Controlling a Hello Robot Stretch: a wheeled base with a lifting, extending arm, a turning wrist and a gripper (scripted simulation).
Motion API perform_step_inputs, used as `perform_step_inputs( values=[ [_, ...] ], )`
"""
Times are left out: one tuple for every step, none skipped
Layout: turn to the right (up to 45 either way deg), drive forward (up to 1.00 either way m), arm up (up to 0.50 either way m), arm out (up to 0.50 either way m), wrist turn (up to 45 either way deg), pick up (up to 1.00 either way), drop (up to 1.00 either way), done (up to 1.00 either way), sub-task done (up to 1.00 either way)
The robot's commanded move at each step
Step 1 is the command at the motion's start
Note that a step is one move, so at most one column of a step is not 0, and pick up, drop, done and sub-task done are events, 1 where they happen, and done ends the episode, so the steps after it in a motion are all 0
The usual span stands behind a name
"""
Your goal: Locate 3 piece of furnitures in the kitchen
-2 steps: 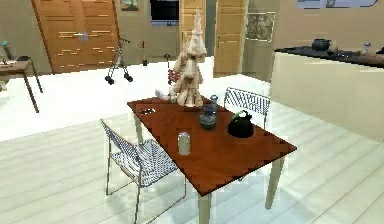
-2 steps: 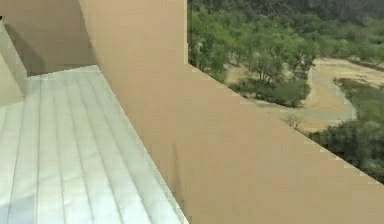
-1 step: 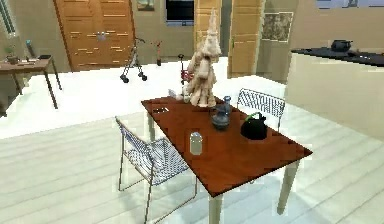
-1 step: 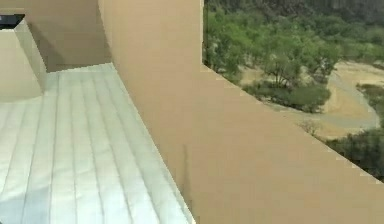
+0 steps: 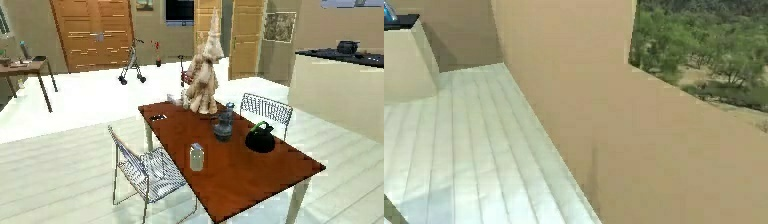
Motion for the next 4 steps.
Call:
perform_step_inputs(
  values=[
    [-45.0,0.0,0.0,0.0,0.0,0.0,0.0,0.0,0.0],
    [-15.0,0.0,0.0,0.0,0.0,0.0,0.0,0.0,0.0],
    [0.0,0.15,0.0,0.0,0.0,0.0,0.0,0.0,0.0],
    [45.0,0.0,0.0,0.0,0.0,0.0,0.0,0.0,0.0]
  ],
)
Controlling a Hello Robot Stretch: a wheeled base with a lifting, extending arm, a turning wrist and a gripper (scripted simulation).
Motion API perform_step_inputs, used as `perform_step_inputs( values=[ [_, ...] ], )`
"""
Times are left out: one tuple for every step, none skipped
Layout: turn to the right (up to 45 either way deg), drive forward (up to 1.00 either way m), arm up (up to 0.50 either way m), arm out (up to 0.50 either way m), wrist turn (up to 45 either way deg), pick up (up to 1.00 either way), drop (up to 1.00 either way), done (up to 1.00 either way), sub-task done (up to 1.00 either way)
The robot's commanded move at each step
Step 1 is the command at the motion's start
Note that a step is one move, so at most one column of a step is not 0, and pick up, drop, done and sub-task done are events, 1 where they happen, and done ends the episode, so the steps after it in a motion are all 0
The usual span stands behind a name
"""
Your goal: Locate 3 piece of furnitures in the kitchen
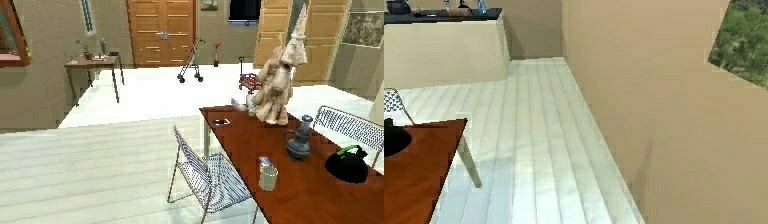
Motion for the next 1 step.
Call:
perform_step_inputs(
  values=[
    [0.0,0.0,0.0,0.0,0.0,0.0,0.0,0.0,1.0]
  ],
)
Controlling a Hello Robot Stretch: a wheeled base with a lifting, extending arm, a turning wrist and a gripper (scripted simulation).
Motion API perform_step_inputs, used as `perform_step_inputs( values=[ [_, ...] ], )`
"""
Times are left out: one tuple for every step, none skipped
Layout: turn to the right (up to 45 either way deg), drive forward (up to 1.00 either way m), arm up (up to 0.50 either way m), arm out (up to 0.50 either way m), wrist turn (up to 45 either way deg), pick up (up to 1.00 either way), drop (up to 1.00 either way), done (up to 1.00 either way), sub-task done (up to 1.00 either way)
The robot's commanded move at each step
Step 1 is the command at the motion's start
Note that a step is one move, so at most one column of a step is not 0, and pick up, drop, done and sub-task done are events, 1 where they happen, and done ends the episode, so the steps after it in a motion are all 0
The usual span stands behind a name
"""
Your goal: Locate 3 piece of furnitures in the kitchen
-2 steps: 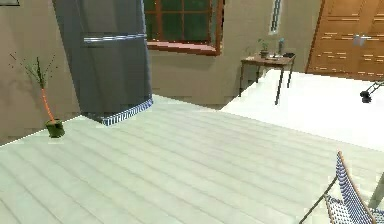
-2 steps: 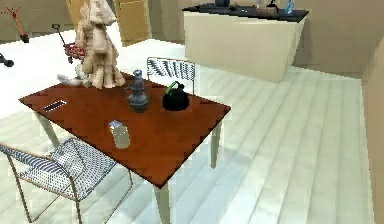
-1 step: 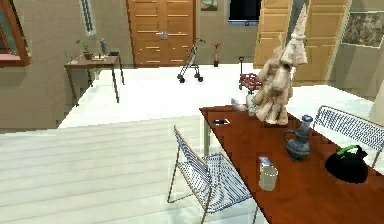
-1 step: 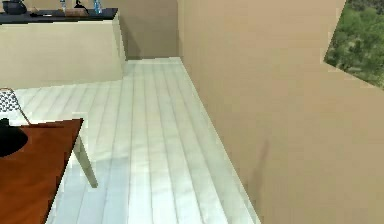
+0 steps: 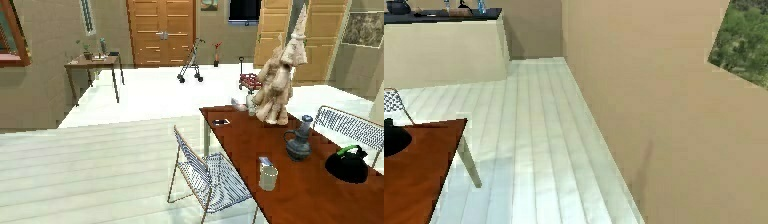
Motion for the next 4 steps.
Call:
perform_step_inputs(
  values=[
    [-45.0,0.0,0.0,0.0,0.0,0.0,0.0,0.0,0.0],
    [-12.0,0.0,0.0,0.0,0.0,0.0,0.0,0.0,0.0],
    [0.0,0.2,0.0,0.0,0.0,0.0,0.0,0.0,0.0],
    [27.0,0.0,0.0,0.0,0.0,0.0,0.0,0.0,0.0]
  ],
)
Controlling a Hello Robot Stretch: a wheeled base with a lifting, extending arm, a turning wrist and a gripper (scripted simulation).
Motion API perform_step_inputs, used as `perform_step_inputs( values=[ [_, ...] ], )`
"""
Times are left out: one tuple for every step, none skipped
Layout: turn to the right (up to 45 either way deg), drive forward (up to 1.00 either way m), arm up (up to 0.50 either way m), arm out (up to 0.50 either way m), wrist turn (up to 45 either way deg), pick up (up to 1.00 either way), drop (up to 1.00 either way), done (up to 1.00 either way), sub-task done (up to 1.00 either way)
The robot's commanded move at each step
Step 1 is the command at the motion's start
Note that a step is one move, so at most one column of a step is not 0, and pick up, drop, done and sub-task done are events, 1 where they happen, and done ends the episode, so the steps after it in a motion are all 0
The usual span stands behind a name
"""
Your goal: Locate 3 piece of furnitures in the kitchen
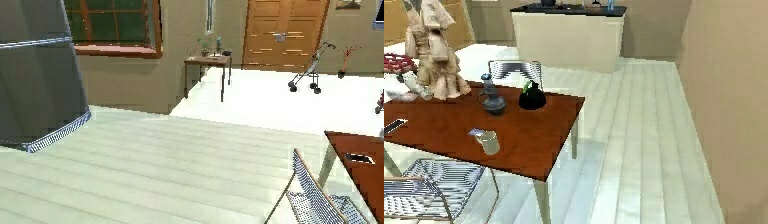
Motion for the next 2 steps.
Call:
perform_step_inputs(
  values=[
    [0.0,1.0,0.0,0.0,0.0,0.0,0.0,0.0,0.0],
    [6.0,0.0,0.0,0.0,0.0,0.0,0.0,0.0,0.0]
  ],
)
